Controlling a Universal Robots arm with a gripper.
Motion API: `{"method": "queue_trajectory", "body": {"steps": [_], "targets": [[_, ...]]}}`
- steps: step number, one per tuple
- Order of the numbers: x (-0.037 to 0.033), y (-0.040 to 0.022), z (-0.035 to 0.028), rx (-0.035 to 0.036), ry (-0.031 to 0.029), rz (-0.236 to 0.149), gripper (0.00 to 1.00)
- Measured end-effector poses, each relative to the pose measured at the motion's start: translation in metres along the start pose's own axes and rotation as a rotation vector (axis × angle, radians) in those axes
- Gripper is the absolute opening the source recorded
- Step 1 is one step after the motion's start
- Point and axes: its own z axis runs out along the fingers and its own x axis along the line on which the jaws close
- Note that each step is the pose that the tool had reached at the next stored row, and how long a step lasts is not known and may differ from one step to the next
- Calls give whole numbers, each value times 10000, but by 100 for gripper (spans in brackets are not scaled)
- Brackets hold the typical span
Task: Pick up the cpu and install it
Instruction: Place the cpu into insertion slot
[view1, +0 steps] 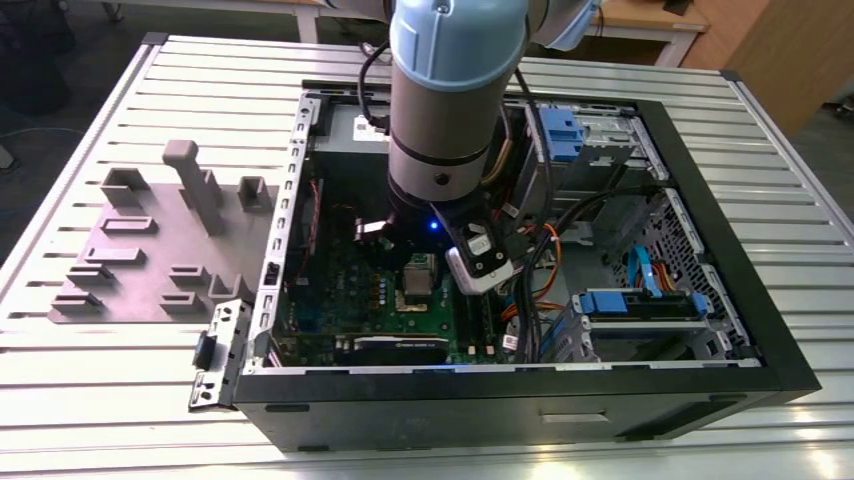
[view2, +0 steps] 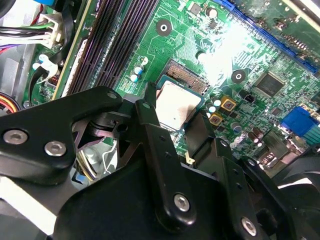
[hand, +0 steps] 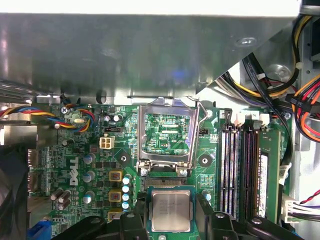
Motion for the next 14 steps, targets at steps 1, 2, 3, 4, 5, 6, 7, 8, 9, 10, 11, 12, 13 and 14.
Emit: {"method": "queue_trajectory", "body": {"steps": [1,2,3,4,5,6,7,8,9,10,11,12,13,14], "targets": [[0,0,2,16,0,0,47],[0,-1,5,36,0,0,47],[0,-1,12,65,1,0,47],[0,-1,19,100,7,0,47],[0,-1,26,110,11,0,47],[3,-1,32,113,12,0,47],[6,-1,37,113,13,-2,47],[8,-2,43,108,13,-8,47],[11,-1,50,91,13,-18,47],[17,-2,59,59,14,-44,47],[23,-1,69,27,13,-78,47],[29,-1,78,7,13,-116,47],[34,-1,86,1,14,-142,47],[36,-3,91,2,19,-157,47]]}}
